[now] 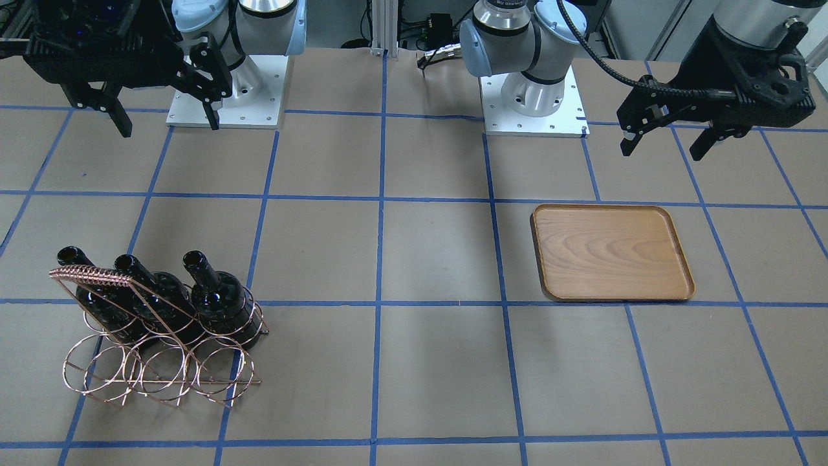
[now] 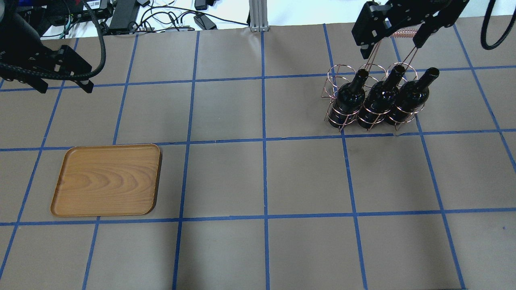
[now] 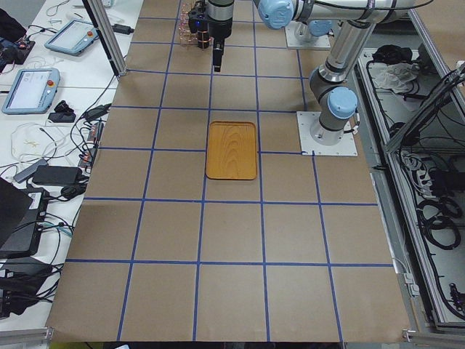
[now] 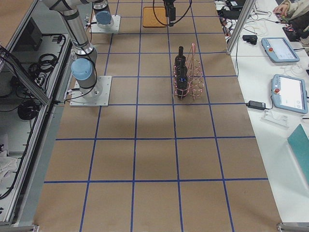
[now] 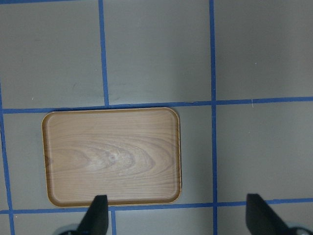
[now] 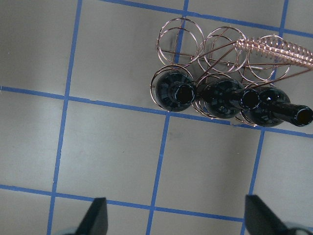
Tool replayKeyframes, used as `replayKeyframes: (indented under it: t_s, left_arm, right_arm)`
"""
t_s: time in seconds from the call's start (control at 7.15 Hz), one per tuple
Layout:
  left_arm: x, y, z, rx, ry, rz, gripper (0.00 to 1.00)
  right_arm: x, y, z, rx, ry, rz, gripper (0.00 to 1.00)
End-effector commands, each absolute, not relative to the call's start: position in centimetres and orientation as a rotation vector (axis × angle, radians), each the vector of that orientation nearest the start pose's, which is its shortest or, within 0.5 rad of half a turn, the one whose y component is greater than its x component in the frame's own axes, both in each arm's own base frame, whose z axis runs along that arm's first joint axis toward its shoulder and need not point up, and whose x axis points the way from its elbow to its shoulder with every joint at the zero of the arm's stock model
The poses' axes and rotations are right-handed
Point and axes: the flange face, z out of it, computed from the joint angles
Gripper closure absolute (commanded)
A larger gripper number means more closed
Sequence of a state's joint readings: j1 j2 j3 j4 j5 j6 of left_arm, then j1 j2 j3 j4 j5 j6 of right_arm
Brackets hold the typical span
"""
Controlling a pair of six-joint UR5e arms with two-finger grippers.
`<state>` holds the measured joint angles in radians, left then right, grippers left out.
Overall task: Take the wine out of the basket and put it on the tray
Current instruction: 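Lower the right gripper over the bottle nearest the left arm in the rack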
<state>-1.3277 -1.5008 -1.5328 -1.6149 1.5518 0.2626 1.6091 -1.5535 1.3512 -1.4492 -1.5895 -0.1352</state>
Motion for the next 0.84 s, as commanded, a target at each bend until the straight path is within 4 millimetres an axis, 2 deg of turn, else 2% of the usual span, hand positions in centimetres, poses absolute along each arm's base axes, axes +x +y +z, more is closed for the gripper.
replayKeyframes:
  t_s: [0.0, 0.28, 0.42, 0.56, 0.7]
  left_arm:
    - [-1.8, -49.2, 53.6, -0.087, 3.144, -0.108, 0.00]
    - [-1.8, -49.2, 53.7, -0.088, 3.144, -0.110, 0.00]
    - [-1.7, -49.1, 53.7, -0.091, 3.142, -0.110, 0.00]
    - [-1.8, -49.1, 53.7, -0.091, 3.142, -0.108, 0.00]
    - [-1.8, -49.1, 53.7, -0.091, 3.143, -0.105, 0.00]
  right_arm:
    - [14.7, -49.4, 57.3, -0.251, 3.160, -0.115, 0.00]
    - [14.3, -49.5, 57.3, -0.258, 3.162, -0.133, 0.00]
    - [13.7, -49.8, 56.4, -0.278, 3.162, -0.109, 0.01]
    - [12.2, -50.3, 53.9, -0.242, 3.156, -0.034, 0.04]
    - [8.8, -51.9, 51.4, -0.213, 3.150, -0.055, 0.03]
